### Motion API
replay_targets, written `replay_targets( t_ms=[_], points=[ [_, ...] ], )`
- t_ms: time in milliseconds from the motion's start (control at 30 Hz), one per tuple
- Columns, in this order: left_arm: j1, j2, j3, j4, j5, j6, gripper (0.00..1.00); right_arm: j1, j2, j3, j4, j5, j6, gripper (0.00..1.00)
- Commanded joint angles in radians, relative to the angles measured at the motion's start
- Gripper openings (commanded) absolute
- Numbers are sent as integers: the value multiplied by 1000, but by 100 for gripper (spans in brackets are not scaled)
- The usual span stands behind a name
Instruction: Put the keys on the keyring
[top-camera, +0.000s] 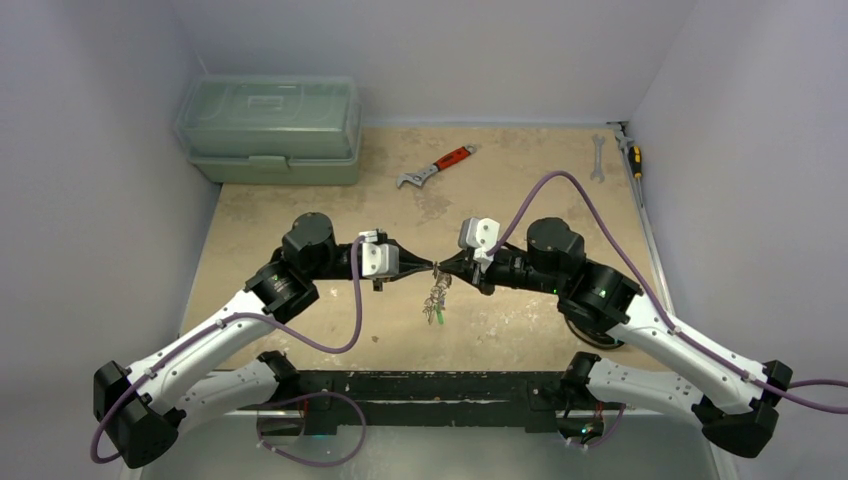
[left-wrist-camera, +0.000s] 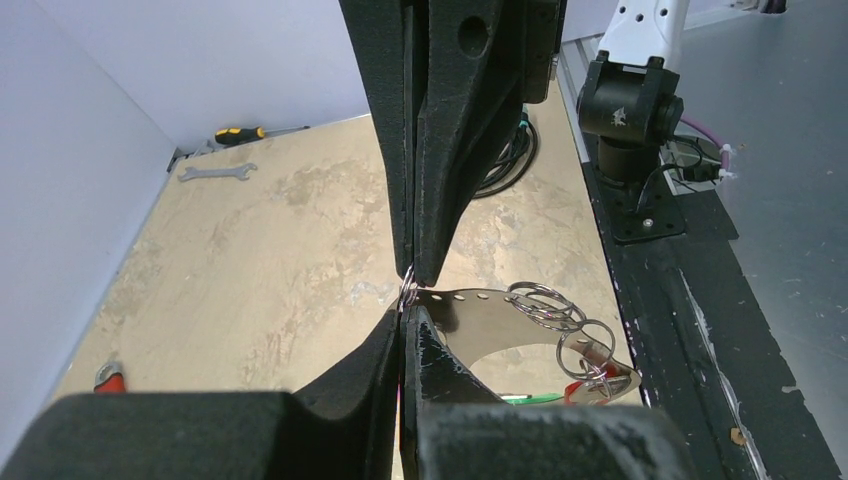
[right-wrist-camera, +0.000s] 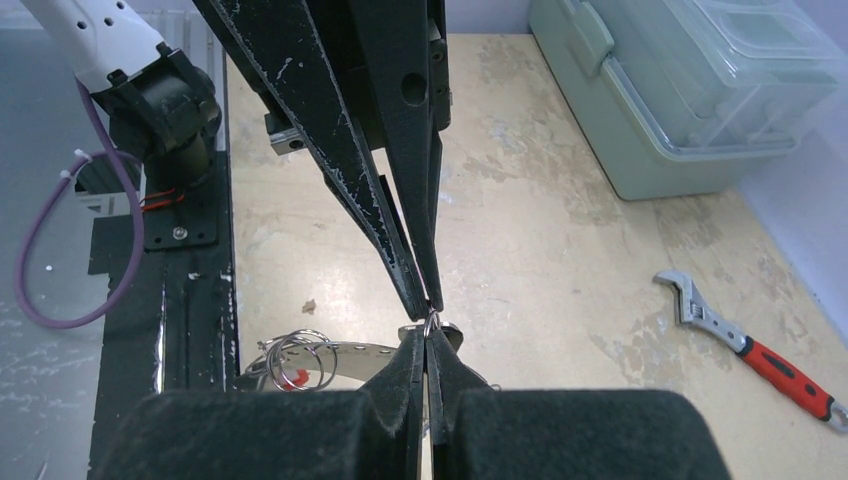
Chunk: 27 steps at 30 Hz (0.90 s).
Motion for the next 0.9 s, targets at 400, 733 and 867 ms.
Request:
replay_targets(
  t_ms=[400,733,867],
  points=[
    [3,0,16,44,7,-18,0,4,-55,18,88,-22,12,0],
    [3,-20,14,54,10,-22,43,4,-40,12,91,-36,19,0],
    [4,-30,8,64,16,-26,51,4,-43,9,99,-40,22,0]
  ],
)
